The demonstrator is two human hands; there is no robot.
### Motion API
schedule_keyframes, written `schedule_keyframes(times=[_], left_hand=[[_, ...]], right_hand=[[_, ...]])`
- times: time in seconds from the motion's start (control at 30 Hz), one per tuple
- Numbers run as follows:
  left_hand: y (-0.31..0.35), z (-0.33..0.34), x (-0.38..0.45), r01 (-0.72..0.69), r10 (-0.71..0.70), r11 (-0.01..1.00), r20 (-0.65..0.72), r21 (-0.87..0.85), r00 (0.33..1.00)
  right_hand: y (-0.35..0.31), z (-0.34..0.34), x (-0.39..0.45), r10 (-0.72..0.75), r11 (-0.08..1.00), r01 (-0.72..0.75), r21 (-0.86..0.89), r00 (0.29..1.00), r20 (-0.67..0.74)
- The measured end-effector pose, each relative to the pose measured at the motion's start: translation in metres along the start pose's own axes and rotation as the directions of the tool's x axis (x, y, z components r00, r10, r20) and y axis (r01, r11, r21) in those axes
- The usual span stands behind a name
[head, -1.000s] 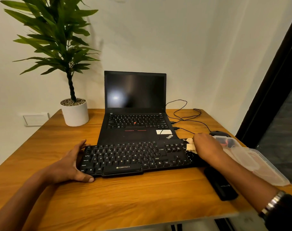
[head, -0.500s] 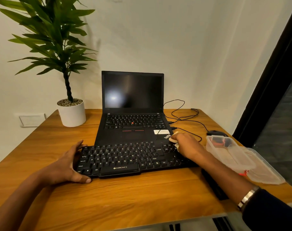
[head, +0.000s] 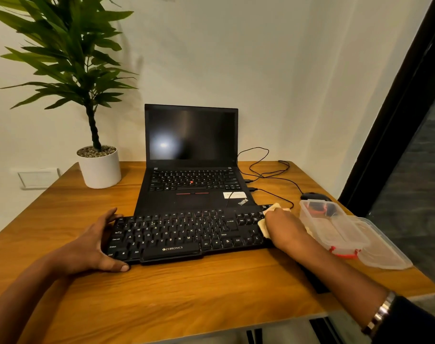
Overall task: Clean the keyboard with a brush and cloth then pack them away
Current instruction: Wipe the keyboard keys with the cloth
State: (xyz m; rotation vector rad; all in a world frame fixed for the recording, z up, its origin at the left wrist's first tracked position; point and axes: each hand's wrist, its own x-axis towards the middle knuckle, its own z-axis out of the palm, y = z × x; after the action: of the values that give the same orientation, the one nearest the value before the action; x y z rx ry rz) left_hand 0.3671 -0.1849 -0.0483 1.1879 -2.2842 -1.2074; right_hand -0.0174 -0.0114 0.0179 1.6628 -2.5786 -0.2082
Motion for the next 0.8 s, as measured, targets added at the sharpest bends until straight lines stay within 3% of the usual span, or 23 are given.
schedule_keyframes(times=[0.27, 0.6, 0.8], left_hand=[[-0.004, 0.000, 0.003, -0.014, 0.013, 0.999, -0.012, -0.032, 1.000], [-0.005, 0.000, 0.003, -0.022, 0.022, 1.000, -0.013, -0.005, 1.000], [-0.003, -0.001, 0.003, -0.023, 0.023, 1.000, -0.010, -0.011, 1.000]], right_hand=[[-0.021, 0.005, -0.025, -0.152, 0.977, 0.164, 0.138, 0.984, -0.089], [0.007, -0.013, -0.023, 0.037, 0.999, -0.037, -0.012, 0.999, 0.026], [0.005, -0.015, -0.021, 0.087, 0.996, -0.086, -0.021, 0.992, 0.092]])
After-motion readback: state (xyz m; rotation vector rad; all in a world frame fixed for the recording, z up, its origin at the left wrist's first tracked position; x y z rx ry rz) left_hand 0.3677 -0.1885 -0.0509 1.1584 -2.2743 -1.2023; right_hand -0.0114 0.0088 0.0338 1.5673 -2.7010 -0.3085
